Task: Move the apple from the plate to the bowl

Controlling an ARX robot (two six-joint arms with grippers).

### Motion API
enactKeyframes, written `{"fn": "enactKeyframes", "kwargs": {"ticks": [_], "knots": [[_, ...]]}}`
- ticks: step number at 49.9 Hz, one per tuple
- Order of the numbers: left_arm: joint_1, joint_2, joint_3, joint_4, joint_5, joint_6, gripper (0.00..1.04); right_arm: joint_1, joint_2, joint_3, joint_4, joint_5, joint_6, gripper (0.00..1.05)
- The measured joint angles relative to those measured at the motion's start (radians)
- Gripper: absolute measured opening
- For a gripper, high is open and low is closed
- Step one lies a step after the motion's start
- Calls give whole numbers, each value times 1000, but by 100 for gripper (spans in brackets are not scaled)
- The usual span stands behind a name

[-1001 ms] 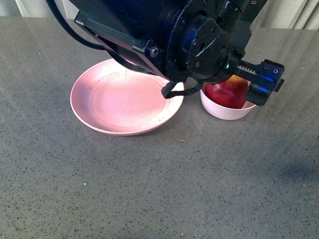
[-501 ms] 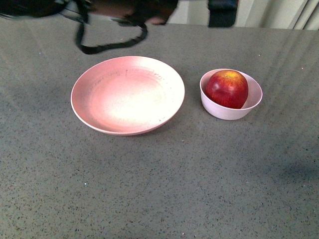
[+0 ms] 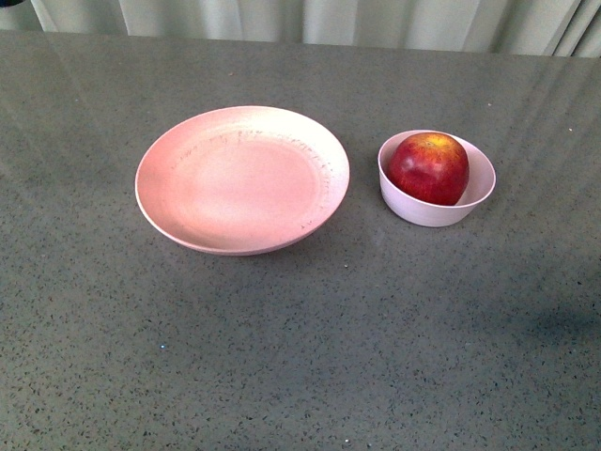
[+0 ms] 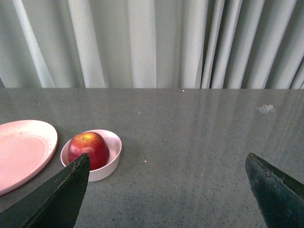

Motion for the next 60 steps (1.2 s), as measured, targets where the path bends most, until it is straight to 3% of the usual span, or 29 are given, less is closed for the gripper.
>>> {"fn": "enactKeyframes", "kwargs": {"ticks": [2, 14, 36, 40, 60], "knots": [[18, -39, -37, 0, 19, 2, 2, 0, 0, 0, 0, 0, 0, 96], [110, -179, -210, 28, 108, 6, 2, 0, 0, 0, 0, 0, 0, 96], [205, -534, -332, -201, 201, 7, 2, 0, 0, 0, 0, 0, 0, 96], [263, -602, -343, -258, 281, 8, 2, 0, 0, 0, 0, 0, 0, 96], [291, -875, -364, -494, 290, 9, 2, 0, 0, 0, 0, 0, 0, 96]]}}
